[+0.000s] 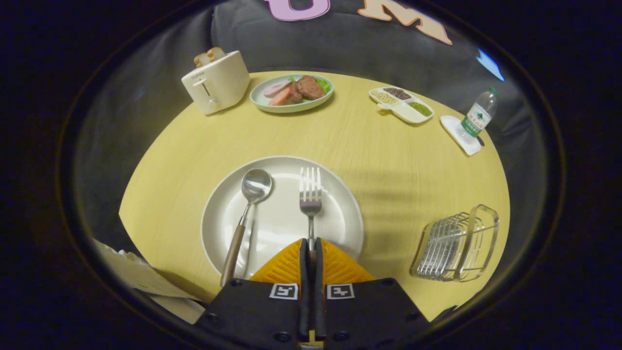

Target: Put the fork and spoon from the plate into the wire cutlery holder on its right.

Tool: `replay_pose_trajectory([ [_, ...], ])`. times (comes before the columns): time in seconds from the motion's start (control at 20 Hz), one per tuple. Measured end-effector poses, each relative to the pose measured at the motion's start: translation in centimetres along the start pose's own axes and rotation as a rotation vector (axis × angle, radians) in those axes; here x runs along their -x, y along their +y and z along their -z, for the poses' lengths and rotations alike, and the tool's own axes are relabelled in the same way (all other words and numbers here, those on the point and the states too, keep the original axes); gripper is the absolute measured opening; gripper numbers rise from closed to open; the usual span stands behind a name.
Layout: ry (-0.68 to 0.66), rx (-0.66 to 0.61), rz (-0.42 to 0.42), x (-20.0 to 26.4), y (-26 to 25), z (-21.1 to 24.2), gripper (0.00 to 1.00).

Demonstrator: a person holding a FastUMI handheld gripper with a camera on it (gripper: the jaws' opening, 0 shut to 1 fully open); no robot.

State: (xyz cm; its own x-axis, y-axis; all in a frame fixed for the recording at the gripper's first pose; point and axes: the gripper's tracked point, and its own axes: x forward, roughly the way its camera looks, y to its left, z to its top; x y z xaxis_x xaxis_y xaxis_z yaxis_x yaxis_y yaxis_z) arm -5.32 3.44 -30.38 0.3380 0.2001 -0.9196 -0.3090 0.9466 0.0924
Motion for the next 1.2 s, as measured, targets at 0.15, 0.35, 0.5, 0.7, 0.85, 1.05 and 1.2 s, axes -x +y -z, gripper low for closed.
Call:
replay_pose_trajectory([
  [0.15,0.008,-0.038,-0.023,1.8,-0.9,-0.8,0.08],
  [0.35,-0.005,-0.053,-0.008,4.2,-3.5,-1.9,0.08],
  [0.5,0.001,-0.061,0.006,5.6,-5.3,-1.8,0.08],
  [0.7,0.015,-0.069,0.035,7.5,-8.2,-1.1,0.08],
  [0.85,0.020,-0.078,0.057,8.7,-10.2,-1.0,0.08],
  [1.05,0.044,-0.088,0.075,10.2,-12.7,-0.3,0.08],
  [1.2,0.086,-0.091,0.107,10.9,-15.2,0.9,0.08],
])
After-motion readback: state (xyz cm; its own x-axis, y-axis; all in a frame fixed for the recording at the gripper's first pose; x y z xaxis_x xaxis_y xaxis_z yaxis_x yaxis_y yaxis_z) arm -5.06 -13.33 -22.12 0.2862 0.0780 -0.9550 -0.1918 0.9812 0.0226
